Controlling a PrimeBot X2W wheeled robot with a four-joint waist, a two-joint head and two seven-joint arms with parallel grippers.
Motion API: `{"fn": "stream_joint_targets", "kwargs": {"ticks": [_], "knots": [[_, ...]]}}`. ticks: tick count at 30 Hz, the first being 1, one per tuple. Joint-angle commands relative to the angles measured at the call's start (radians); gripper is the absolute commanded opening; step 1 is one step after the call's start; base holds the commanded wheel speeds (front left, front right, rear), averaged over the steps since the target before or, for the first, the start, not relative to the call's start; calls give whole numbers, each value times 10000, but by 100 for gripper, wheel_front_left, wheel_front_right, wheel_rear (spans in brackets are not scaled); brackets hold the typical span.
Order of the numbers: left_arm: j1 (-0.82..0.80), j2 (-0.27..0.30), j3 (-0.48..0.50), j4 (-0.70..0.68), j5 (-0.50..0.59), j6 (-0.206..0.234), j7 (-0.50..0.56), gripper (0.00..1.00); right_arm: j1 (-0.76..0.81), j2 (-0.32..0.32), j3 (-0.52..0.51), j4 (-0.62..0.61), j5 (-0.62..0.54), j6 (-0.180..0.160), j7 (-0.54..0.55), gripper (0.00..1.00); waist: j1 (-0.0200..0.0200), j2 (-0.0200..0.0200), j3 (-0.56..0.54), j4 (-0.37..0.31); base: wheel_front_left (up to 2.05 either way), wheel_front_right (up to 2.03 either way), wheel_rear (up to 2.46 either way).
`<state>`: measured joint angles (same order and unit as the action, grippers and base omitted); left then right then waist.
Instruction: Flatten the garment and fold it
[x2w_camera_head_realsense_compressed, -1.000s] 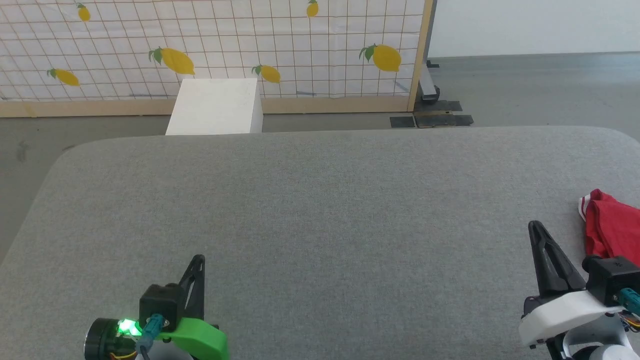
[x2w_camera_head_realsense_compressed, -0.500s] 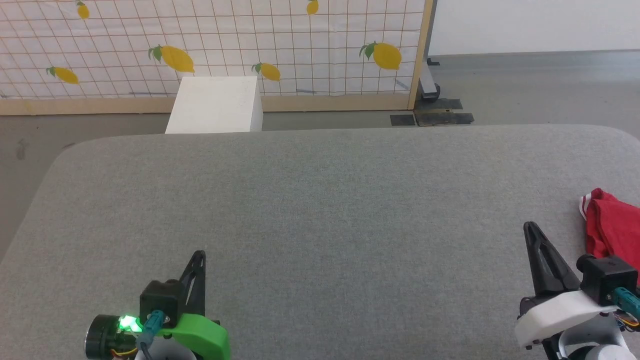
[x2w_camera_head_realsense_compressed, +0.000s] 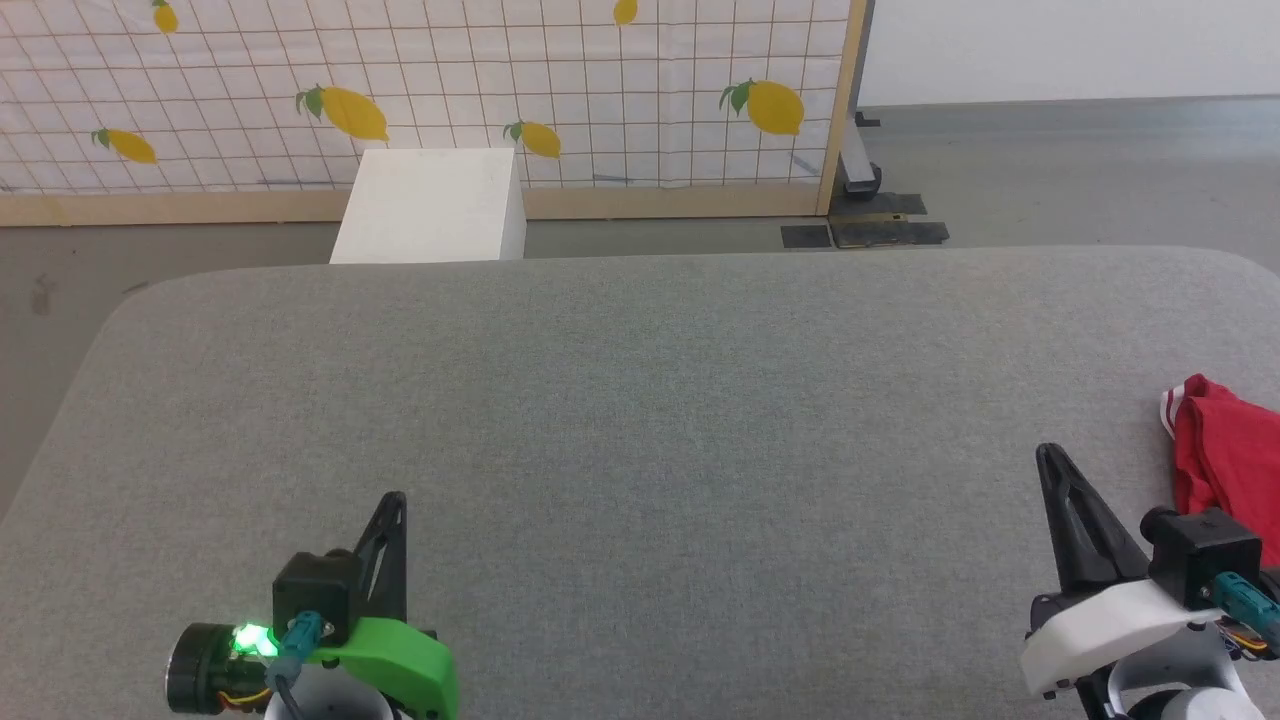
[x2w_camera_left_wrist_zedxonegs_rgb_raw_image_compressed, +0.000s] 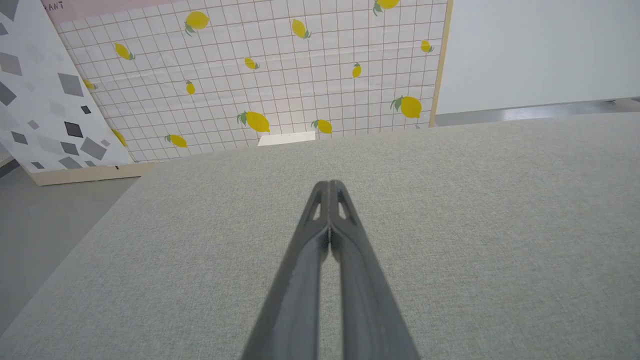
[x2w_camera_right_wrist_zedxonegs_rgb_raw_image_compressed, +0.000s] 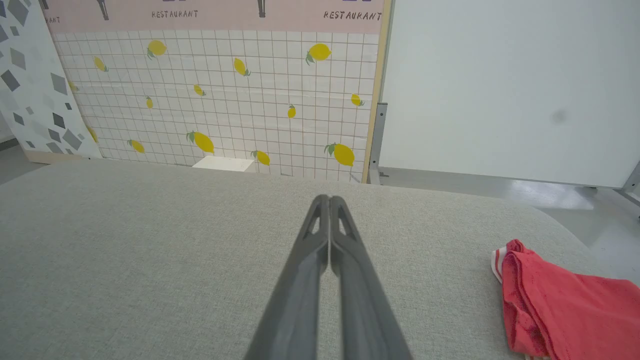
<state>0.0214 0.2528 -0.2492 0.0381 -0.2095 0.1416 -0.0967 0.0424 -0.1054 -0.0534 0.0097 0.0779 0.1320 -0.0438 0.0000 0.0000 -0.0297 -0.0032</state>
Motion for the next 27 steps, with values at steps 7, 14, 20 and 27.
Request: {"fn": "stream_joint_targets", "kwargs": {"ticks": [7,14,20,27], "knots": [[-79,-229,280,-69,314,-164,118,0,-145,113,74,-38,-145,-5,52,0,0,0,26,3,0,0,0],[-91,-398,488,-98,480,-282,198,0,-171,154,117,-43,-204,-6,88,0,0,0,52,6,0,0,0],[-102,-540,662,-123,621,-381,265,0,-193,188,153,-48,-254,-7,119,0,0,0,73,8,0,0,0],[-114,-703,863,-151,783,-494,342,0,-218,228,195,-53,-312,-7,154,0,0,0,98,11,0,0,0]]}}
